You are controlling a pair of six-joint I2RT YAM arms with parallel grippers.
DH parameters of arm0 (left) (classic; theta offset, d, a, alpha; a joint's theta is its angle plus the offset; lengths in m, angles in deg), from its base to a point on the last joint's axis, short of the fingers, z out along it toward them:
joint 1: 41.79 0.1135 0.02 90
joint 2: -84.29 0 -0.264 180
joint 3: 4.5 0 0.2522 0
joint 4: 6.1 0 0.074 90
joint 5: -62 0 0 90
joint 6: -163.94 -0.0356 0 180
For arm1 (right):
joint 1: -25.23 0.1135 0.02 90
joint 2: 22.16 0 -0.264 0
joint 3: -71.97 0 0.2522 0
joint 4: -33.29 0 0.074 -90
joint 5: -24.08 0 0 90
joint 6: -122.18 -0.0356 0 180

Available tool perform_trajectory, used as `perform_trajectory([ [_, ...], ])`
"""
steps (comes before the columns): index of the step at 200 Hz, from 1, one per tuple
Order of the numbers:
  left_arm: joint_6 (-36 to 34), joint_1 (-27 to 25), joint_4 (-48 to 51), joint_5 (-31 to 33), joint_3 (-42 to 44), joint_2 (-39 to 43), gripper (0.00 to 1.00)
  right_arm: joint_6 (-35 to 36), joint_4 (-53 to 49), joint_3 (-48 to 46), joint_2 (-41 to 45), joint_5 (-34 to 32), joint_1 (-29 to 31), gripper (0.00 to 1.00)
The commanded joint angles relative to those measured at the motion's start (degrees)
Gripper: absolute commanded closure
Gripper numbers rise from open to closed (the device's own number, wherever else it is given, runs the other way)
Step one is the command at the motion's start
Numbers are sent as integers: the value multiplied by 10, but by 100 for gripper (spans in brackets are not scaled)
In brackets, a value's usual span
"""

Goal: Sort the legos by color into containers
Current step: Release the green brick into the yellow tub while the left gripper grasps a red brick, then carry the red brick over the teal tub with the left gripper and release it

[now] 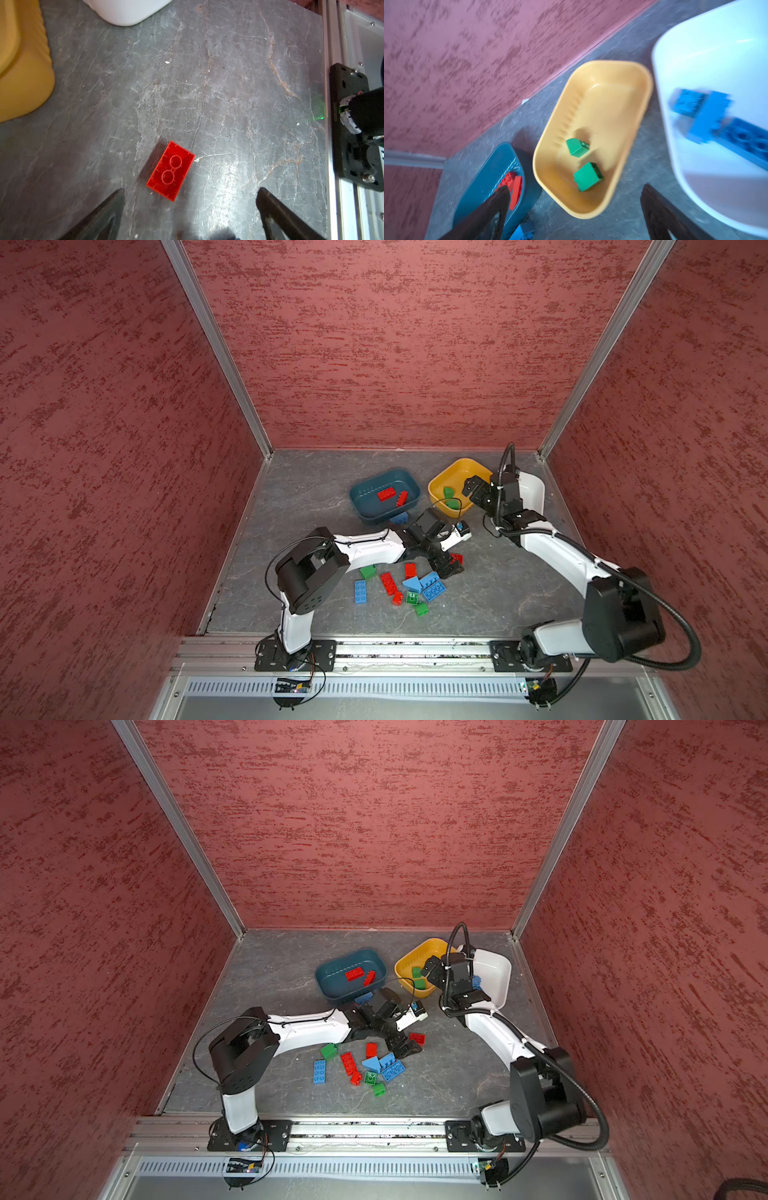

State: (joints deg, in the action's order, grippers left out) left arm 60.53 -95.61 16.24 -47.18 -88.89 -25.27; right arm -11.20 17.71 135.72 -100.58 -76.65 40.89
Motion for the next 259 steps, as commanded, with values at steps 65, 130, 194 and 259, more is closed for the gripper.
perform_trajectory([
  [65, -100, -12, 34, 0, -94, -121, 16, -35, 7, -102, 113, -103, -5, 1],
  [130, -95, -18, 34, 16, -90, -141, 50, -52, 4, -111, 117, -93, -5, 1],
  [194, -25, 0, -11, 29, -54, -92, 78, -65, 8, -126, 121, -102, -6, 1],
  [259, 172, 99, -150, 98, 23, 43, 93, -77, 33, -129, 122, -111, -6, 1],
])
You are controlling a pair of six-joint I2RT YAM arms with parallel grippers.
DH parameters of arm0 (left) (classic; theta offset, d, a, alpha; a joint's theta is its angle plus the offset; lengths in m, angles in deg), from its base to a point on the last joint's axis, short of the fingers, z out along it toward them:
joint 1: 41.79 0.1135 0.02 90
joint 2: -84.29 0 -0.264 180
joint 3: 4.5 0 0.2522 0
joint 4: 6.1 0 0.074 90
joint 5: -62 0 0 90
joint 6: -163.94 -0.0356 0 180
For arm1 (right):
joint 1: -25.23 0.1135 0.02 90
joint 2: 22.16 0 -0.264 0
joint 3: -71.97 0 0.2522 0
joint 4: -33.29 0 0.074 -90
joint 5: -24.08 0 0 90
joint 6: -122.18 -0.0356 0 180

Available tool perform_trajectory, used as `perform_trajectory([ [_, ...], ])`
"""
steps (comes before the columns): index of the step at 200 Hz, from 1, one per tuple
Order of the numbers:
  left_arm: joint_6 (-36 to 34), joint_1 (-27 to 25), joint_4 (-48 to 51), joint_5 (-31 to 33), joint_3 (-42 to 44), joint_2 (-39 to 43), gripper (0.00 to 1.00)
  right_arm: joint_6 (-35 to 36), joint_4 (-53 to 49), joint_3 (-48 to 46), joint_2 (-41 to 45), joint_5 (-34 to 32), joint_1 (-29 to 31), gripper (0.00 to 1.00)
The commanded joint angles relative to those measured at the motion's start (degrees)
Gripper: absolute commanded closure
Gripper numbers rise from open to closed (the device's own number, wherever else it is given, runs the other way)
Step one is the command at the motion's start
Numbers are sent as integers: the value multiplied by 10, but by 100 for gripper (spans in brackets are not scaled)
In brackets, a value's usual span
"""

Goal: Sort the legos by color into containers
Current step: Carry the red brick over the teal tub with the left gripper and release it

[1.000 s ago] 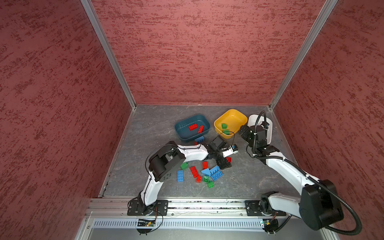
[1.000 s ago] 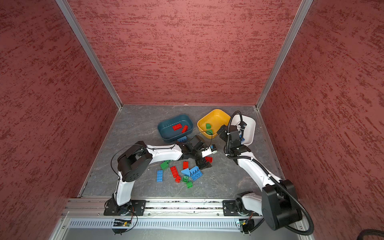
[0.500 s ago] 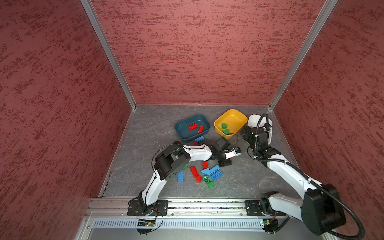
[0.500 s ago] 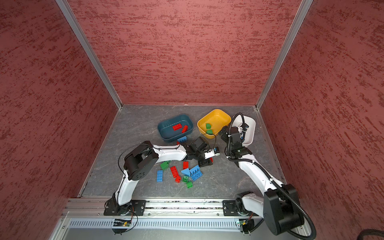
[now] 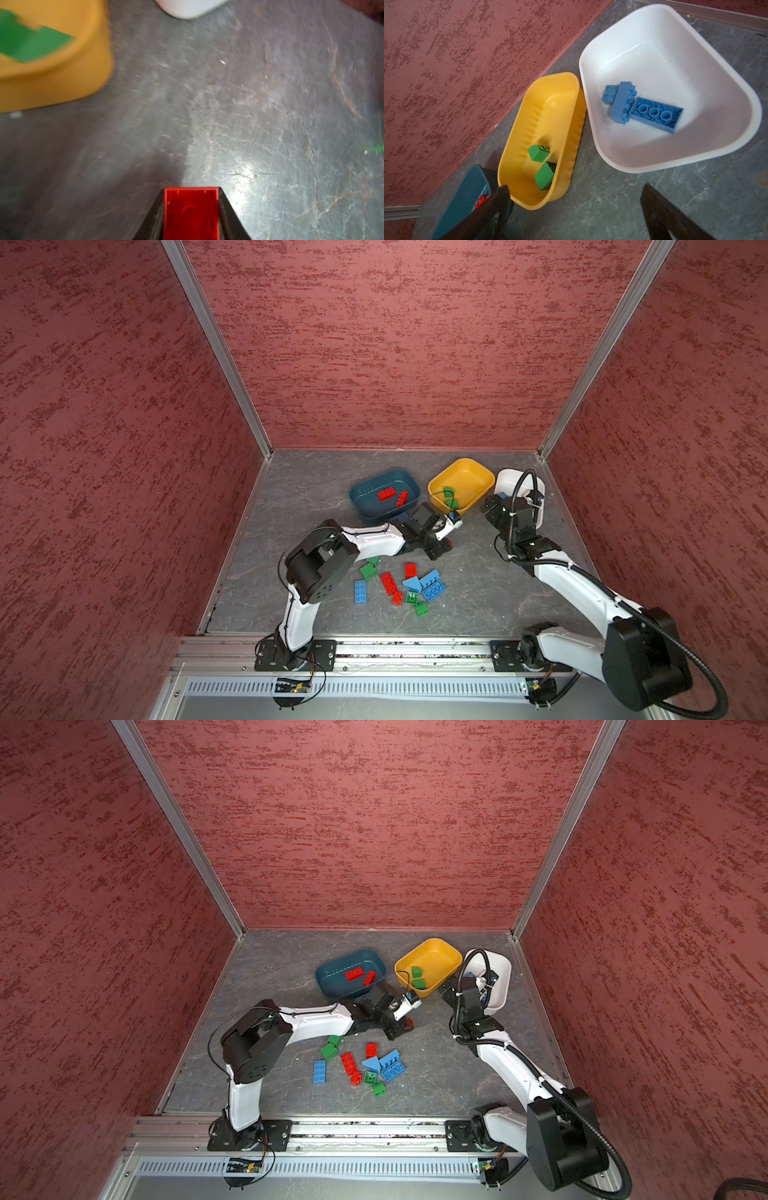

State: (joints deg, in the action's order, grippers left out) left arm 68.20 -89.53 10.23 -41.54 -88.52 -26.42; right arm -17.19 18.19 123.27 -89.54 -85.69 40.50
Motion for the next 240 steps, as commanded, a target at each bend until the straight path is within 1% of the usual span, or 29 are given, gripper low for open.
perform_trajectory([
  [1, 98, 40, -91, 43, 21, 56, 93, -18, 28, -4, 12, -20, -2, 1],
  [15, 127, 61, -115, 74, 39, 76, 93, -18, 31, -4, 12, -22, -2, 1],
  [34, 180, 97, -119, 105, 50, 88, 92, -19, 30, -2, 15, -23, -2, 1],
  [52, 227, 130, -94, 114, 43, 88, 92, -26, 29, -8, 25, -21, -2, 1],
  [66, 248, 149, -66, 123, 33, 83, 92, -28, 29, -18, 35, -16, -2, 1],
  [98, 294, 181, -26, 159, 17, 71, 92, -2, 29, -39, 55, 5, -2, 1],
  [118, 333, 200, 11, 172, -5, 53, 91, 26, 60, -53, 59, 41, -2, 1],
  [145, 349, 213, 80, 177, -59, 18, 90, 71, 133, -66, 46, 139, -2, 1],
  [153, 357, 214, 109, 185, -79, 8, 84, 83, 144, -63, 36, 164, -1, 1],
  [161, 367, 216, 134, 194, -94, 1, 73, 92, 151, -57, 23, 185, 0, 2],
  [168, 372, 216, 145, 200, -100, -1, 66, 106, 156, -51, 10, 205, 2, 2],
  [185, 382, 217, 135, 213, -88, 10, 49, 143, 157, -27, -27, 255, 10, 2],
  [201, 383, 219, 126, 219, -75, 25, 32, 167, 152, -1, -64, 278, 26, 1],
  [210, 383, 219, 128, 222, -71, 34, 22, 178, 158, 9, -82, 290, 36, 3],
  [220, 382, 220, 128, 228, -64, 46, 16, 192, 162, 22, -103, 297, 49, 4],
  [240, 384, 223, 118, 233, -37, 74, 9, 223, 160, 51, -145, 296, 77, 4],
])
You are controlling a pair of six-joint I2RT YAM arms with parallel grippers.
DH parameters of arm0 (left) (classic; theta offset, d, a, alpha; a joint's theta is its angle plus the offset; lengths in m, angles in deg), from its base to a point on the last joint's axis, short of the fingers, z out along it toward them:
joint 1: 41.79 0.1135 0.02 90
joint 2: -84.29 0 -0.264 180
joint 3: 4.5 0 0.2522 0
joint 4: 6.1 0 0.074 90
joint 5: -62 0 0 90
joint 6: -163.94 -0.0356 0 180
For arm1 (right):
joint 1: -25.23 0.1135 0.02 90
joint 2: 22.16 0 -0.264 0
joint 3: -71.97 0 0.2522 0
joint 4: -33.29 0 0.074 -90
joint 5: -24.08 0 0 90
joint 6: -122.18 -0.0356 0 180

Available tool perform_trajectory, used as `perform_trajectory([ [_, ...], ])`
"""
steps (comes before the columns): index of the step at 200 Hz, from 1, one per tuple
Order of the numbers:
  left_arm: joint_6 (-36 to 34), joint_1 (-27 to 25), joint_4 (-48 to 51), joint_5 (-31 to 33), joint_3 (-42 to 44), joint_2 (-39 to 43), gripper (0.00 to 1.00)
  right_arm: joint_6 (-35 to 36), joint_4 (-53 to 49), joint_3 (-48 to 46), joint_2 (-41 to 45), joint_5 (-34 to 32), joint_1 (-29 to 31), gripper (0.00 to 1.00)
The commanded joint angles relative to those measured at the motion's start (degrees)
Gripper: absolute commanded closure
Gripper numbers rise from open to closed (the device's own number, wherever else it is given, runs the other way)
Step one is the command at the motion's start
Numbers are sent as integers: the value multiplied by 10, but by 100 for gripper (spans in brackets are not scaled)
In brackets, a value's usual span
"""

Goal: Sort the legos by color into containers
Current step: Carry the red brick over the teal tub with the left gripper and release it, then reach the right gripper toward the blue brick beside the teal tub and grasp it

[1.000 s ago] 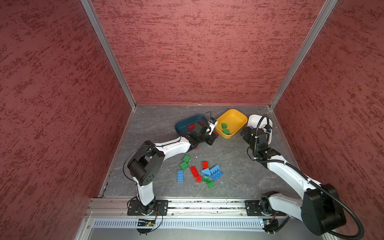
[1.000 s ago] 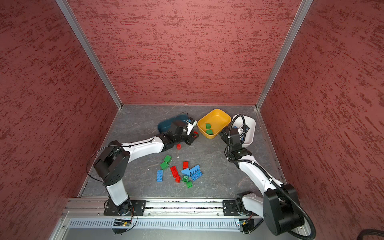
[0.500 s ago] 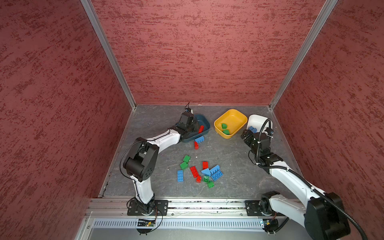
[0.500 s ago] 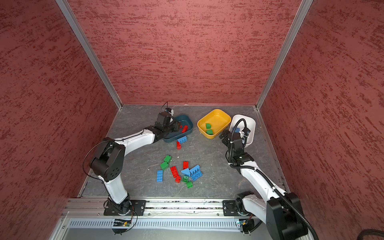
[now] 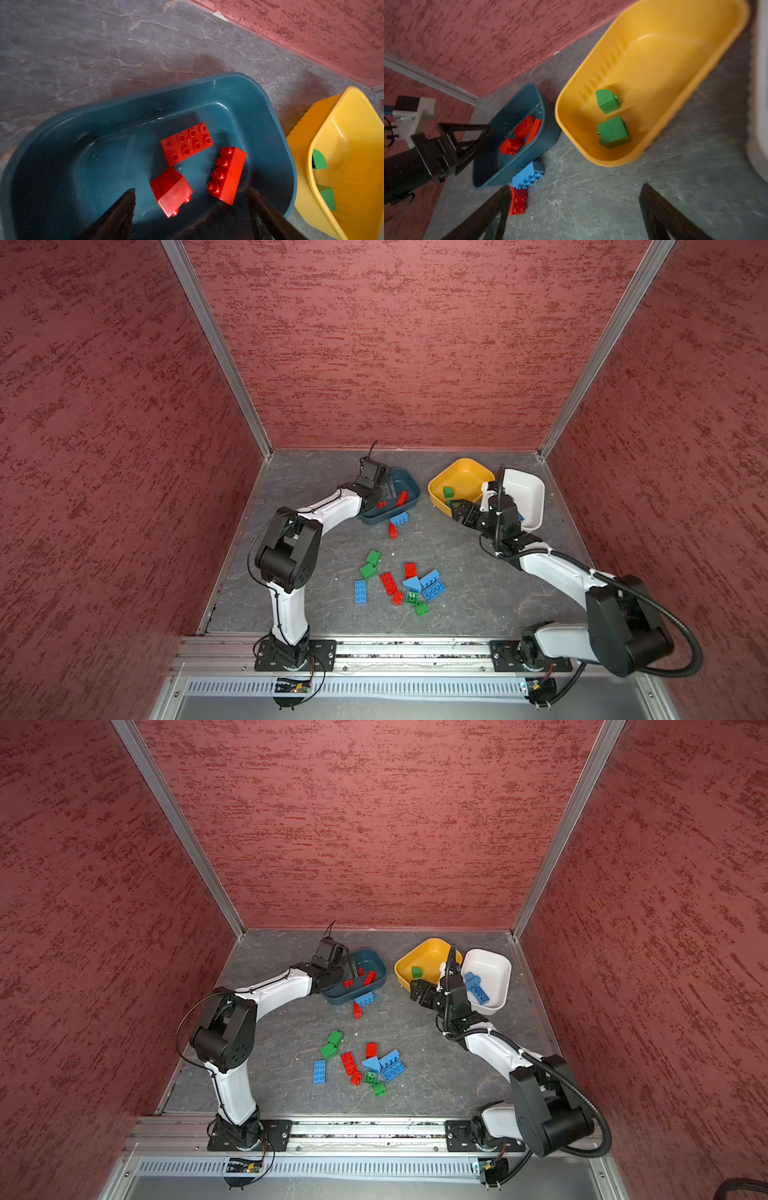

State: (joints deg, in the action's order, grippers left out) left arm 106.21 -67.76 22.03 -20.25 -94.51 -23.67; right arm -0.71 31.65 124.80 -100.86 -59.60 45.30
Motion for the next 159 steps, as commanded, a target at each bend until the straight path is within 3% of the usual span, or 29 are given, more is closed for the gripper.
perform_trajectory([
  [1, 4, 6, -1, 20, 25, 49, 9, 60, 26, 38, -34, 34, 31, 5],
  [24, 8, 11, -20, 29, 67, 91, 0, 88, -5, 86, -96, 15, 67, 5],
  [86, 35, 25, -47, 39, 173, 183, 1, 71, -106, 191, -202, -83, 167, 8],
  [115, 48, 22, -37, 50, 211, 209, 1, 17, -79, 175, -207, -84, 175, 9],
  [139, 82, 20, -35, 67, 254, 235, 1, 28, -75, 187, -224, -63, 175, 9],
  [159, 94, 22, -34, 67, 276, 252, 1, 58, -87, 207, -253, -85, 178, 10],
])
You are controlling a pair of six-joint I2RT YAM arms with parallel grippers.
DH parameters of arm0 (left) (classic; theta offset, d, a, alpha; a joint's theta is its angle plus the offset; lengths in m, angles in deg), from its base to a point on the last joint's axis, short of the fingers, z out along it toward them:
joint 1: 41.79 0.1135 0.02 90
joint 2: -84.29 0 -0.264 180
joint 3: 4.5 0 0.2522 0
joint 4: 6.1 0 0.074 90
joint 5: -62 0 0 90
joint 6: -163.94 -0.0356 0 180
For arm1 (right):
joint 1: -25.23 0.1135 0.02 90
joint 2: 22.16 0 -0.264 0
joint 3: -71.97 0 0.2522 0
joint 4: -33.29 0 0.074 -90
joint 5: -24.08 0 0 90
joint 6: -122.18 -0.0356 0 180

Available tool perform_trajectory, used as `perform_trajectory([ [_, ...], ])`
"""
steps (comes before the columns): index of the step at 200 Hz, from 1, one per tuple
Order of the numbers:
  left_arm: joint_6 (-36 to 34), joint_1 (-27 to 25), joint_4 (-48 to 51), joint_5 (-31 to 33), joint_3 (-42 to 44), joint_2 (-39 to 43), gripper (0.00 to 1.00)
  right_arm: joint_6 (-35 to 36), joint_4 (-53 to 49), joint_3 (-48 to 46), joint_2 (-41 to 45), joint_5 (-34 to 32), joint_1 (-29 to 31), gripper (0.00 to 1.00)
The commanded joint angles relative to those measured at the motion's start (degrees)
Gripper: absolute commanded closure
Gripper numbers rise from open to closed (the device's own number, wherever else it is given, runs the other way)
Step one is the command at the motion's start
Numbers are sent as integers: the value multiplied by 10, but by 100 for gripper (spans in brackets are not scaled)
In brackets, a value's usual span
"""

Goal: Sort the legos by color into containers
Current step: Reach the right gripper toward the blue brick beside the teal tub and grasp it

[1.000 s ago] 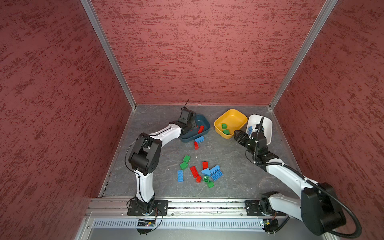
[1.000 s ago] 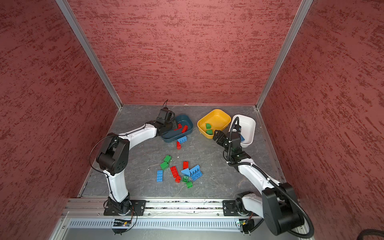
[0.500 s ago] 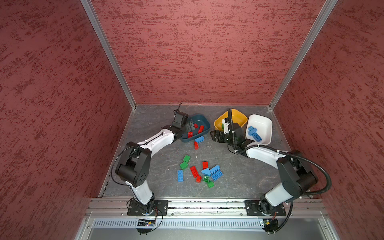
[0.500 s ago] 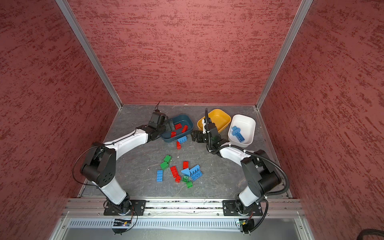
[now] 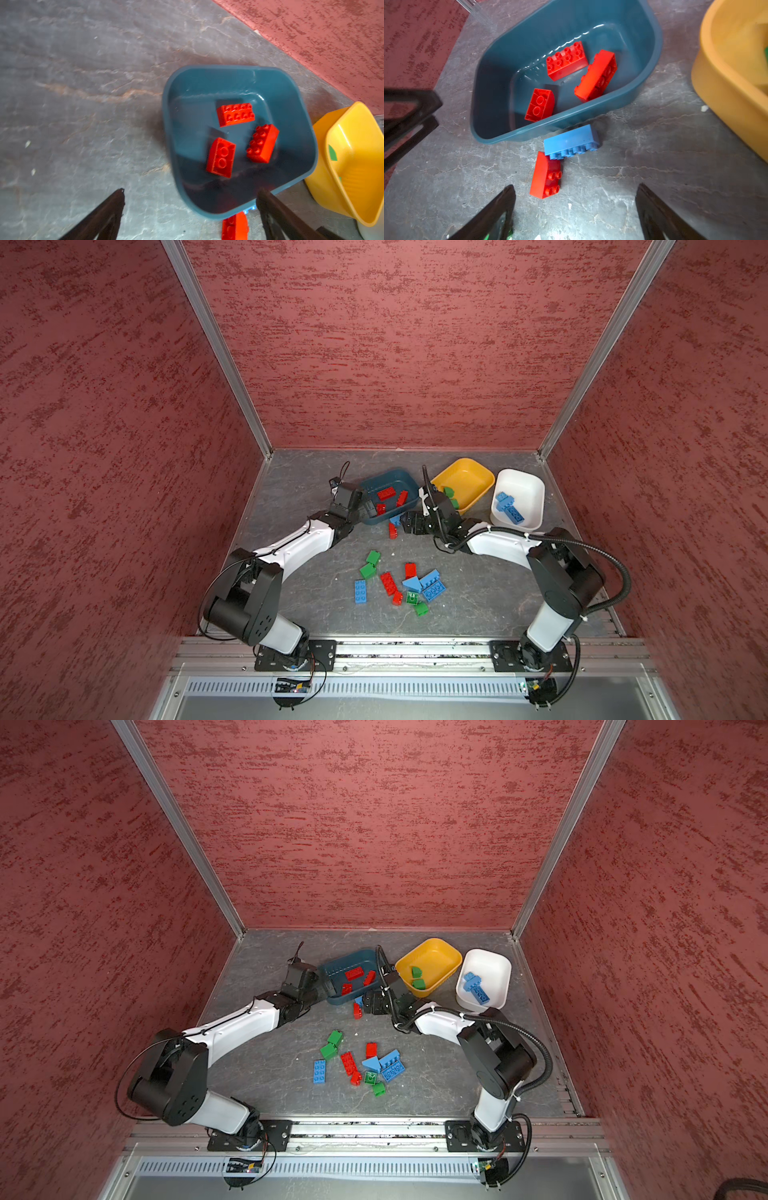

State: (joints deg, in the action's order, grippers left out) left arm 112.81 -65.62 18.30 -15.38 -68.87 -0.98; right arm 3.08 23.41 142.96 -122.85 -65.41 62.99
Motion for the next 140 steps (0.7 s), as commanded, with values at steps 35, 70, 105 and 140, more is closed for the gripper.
perform_trajectory([
  [35, 29, 2, 35, 44, 24, 38, 1, 98, -13, 67, -78, -21, 4, 13],
  [70, 33, 5, 41, 51, 29, 44, 1, 148, -38, 100, -118, -63, 23, 11],
  [105, 34, 6, 28, 50, 35, 41, 1, 183, -61, 119, -139, -85, 44, 10],
  [140, 35, 6, 28, 49, 36, 39, 0, 169, -64, 133, -148, -64, 46, 8],
])
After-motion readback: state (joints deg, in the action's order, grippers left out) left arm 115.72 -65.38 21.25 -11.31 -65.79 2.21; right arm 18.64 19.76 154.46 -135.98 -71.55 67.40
